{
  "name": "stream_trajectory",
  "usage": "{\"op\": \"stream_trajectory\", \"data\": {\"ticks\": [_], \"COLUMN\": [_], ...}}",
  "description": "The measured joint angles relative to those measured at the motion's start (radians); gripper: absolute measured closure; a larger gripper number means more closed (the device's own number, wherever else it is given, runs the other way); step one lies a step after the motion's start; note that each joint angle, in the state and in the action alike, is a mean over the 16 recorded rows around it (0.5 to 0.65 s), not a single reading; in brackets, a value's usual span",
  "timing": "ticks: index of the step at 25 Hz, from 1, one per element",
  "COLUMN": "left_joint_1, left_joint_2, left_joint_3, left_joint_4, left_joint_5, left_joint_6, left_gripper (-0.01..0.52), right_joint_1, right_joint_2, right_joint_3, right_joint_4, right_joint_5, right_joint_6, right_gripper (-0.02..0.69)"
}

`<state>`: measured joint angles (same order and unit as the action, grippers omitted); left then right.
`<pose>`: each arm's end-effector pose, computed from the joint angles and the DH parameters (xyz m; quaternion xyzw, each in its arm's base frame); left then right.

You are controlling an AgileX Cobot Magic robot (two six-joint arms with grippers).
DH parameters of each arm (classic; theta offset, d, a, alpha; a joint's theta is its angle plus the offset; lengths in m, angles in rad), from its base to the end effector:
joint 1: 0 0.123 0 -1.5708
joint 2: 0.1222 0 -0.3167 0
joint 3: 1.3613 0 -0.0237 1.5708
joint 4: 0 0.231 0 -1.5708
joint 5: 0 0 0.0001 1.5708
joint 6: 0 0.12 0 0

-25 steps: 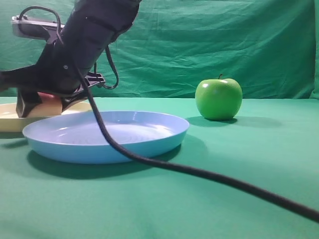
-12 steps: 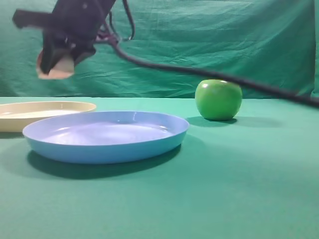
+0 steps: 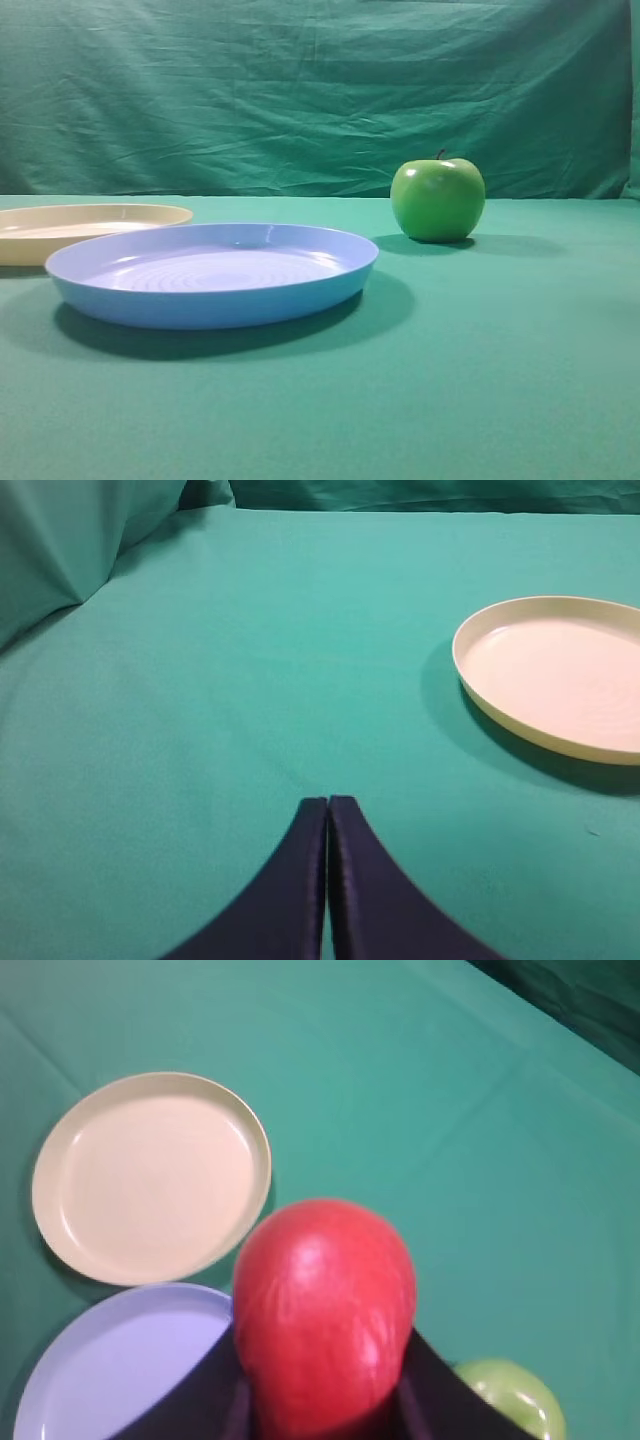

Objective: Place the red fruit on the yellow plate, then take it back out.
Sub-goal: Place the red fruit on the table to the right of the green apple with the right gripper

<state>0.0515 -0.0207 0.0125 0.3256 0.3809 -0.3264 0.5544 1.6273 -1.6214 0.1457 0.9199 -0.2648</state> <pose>0.0267 0.0157 0.1692 -0.0655 0.7917 0.0561 0.6048 0.3028 0.2038 0.3888 -0.3521 0.8623 0.1206 0.3433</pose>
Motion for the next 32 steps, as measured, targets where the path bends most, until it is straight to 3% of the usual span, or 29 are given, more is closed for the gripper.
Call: {"op": "stream_trajectory", "data": {"ticks": [8, 15, 26, 32], "left_joint_1": [0.0, 0.0, 0.0, 0.0], "left_joint_2": [0.0, 0.0, 0.0, 0.0], "left_joint_3": [0.0, 0.0, 0.0, 0.0], "left_joint_4": [0.0, 0.0, 0.0, 0.0], "left_joint_5": [0.0, 0.0, 0.0, 0.0], "left_joint_6": [0.0, 0.0, 0.0, 0.0], "left_gripper": [0.514, 0.514, 0.514, 0.514], "right_joint_1": [-0.101, -0.183, -0.25, -0.253], "right_joint_2": [-0.345, -0.509, -0.43, -0.314], "right_joint_3": [0.489, 0.851, 1.13, 1.158], "right_joint_4": [-0.012, -0.012, -0.011, -0.01], "right_joint_5": [-0.14, -0.301, -0.607, -0.73], "right_joint_6": [0.025, 0.033, 0.044, 0.044], "right_gripper": [0.47, 0.47, 0.461, 0.354]}}
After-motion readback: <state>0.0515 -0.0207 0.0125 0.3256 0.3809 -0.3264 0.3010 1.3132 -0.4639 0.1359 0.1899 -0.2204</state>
